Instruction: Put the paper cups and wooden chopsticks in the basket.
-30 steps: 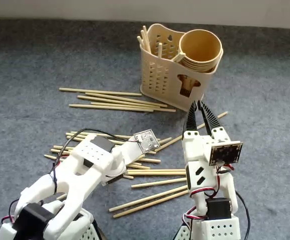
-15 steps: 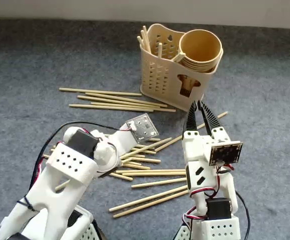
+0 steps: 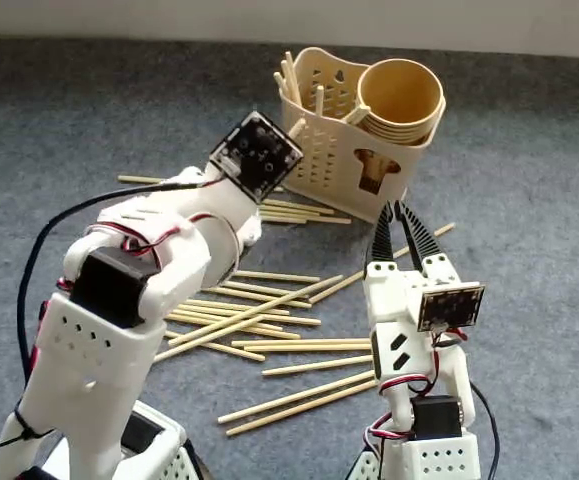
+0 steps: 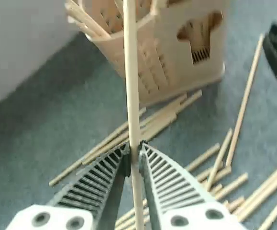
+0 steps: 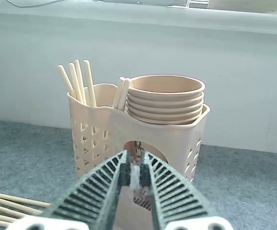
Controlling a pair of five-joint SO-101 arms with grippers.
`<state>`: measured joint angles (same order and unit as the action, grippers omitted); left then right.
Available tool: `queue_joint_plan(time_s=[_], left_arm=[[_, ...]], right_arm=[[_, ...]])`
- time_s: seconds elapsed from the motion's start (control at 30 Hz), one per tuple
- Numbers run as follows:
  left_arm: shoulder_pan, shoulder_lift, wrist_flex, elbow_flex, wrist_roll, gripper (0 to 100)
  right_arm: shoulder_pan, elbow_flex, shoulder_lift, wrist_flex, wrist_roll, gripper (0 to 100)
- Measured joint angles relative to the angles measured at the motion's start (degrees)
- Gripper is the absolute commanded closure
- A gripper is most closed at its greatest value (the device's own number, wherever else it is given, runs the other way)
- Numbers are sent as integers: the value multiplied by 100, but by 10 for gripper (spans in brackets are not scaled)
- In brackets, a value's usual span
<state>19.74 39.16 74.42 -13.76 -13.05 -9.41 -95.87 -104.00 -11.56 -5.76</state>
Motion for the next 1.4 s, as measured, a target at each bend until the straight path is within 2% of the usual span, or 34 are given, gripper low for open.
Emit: queue_joint_plan(time_s=[0.33, 0.5, 0.7, 0.93, 1.4], left_arm=[[-26, 0, -3015, 79, 1881, 994], [-9, -79, -4554, -105, 2031, 994], [-18, -1064, -6075, -149, 2040, 994], [0, -1969, -6998, -149, 2057, 994], [0, -2312, -7147, -193, 2057, 994]], right_arm=[[0, 0, 0, 0, 0, 950], [0, 0, 0, 0, 0, 950], [0, 0, 0, 0, 0, 950], [0, 0, 0, 0, 0, 950], [0, 0, 0, 0, 0, 950]])
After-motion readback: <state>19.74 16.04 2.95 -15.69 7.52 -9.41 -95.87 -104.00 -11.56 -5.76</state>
